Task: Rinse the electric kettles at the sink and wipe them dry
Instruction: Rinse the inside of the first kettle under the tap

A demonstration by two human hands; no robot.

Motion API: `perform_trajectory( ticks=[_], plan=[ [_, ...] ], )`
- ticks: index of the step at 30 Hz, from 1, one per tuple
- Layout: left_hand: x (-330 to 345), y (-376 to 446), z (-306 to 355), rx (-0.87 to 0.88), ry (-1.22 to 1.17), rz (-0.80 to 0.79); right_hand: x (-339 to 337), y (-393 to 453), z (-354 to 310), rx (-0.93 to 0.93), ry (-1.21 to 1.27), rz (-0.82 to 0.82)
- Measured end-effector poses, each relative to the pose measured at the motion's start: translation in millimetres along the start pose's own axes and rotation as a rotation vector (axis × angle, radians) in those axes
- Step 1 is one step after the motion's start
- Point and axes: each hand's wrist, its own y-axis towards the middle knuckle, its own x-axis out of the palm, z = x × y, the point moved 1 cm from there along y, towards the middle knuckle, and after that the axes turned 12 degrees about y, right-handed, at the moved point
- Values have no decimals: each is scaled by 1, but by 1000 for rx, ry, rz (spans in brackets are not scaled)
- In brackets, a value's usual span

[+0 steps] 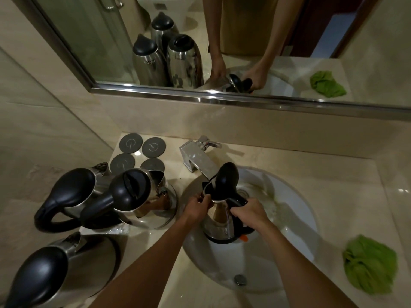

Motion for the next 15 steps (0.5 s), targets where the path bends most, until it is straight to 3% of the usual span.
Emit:
perform_trajectory(
  ticks=[15],
  plan=[
    [2, -7, 2, 43, -48, 26, 1, -2, 3, 0, 58, 26]
  ],
)
